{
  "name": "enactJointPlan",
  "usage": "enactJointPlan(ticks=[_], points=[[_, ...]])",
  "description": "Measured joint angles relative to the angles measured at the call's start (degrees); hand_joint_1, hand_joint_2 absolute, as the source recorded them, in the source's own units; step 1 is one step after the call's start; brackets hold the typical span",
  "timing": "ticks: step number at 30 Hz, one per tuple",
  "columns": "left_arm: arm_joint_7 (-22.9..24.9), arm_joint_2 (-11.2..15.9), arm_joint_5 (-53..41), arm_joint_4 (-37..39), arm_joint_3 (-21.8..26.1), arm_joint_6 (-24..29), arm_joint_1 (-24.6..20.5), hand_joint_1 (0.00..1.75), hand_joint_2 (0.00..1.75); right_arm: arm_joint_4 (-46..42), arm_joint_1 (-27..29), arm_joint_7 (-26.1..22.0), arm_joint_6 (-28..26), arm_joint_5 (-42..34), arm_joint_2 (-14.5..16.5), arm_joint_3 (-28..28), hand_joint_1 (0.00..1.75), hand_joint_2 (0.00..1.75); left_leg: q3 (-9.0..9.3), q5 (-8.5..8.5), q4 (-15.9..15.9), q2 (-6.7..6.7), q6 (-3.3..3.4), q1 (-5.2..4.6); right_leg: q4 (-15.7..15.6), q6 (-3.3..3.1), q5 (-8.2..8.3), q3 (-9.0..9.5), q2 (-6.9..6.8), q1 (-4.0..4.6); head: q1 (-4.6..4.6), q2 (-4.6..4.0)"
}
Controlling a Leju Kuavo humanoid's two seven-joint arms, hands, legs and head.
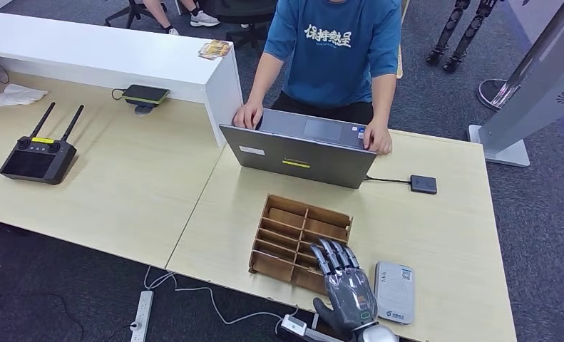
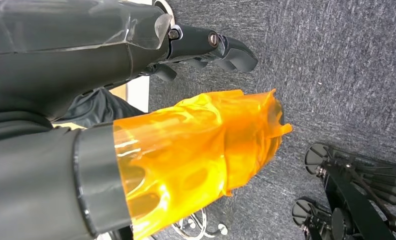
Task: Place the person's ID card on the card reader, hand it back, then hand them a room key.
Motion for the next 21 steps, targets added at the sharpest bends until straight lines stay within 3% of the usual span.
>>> enactJointPlan(ticks=[21], points=[[0.0, 0.0, 0.4, 0.0, 0.0, 0.2, 0.0, 0.00, 0.00, -0.4, 0.5, 0.2, -1.0, 0.0, 0.0, 0.0, 0.00, 1.75, 0.01, 0.00, 0.0, 0.00, 0.00, 0.00, 0.0, 0.00, 0.00, 0.00, 0.00, 0.00, -0.01, 0.00]])
